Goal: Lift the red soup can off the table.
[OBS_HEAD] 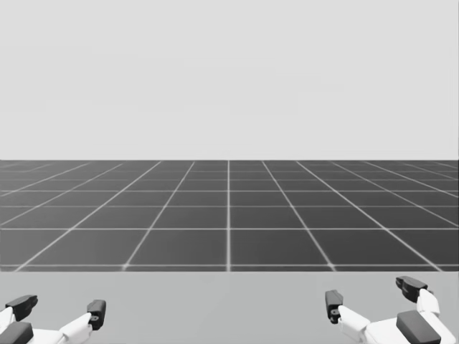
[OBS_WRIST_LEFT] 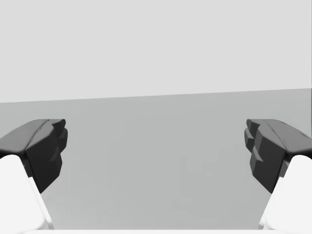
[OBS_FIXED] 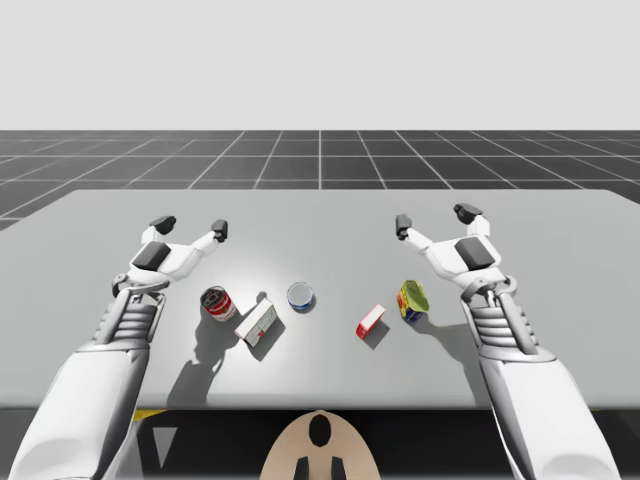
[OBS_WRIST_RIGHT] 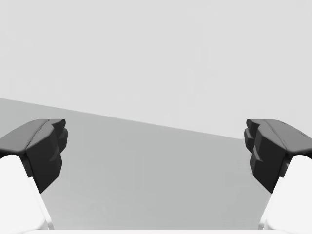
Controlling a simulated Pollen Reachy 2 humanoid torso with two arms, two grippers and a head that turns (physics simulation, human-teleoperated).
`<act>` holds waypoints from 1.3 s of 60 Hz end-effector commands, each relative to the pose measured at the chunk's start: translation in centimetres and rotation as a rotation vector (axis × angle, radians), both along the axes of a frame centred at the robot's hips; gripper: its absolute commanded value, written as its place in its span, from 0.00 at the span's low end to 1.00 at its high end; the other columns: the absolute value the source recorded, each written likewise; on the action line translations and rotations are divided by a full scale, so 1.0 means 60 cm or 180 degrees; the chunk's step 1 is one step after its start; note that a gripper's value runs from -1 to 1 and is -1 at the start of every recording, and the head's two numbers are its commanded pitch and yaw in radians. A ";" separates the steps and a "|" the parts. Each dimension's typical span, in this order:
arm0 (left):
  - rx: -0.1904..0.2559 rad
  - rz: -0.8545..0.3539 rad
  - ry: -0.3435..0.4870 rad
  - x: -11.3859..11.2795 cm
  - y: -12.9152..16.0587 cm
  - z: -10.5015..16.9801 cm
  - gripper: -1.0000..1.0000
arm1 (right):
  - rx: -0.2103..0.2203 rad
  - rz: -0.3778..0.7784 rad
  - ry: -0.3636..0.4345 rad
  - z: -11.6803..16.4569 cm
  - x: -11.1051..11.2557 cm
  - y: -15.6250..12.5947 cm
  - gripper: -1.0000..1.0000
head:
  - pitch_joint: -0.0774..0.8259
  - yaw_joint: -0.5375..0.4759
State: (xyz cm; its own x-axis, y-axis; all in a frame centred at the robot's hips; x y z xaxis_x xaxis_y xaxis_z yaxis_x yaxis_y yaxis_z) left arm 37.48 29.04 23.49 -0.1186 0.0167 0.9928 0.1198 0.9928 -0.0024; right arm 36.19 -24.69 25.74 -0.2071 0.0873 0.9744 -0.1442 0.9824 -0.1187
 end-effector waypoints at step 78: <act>-0.0082 -0.0131 -0.0025 -0.007 -0.011 0.005 0.00 | 0.0029 -0.0032 0.0039 -0.003 0.001 0.008 0.00 | 0.82 0.89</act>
State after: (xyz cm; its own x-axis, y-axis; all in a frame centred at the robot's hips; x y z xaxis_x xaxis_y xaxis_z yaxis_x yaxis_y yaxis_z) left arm 37.38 28.65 23.46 -0.1203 0.0367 0.9921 0.1478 0.9888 -0.0187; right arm 36.25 -24.26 25.62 -0.1963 0.0797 0.9773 -0.1312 0.9856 -0.1067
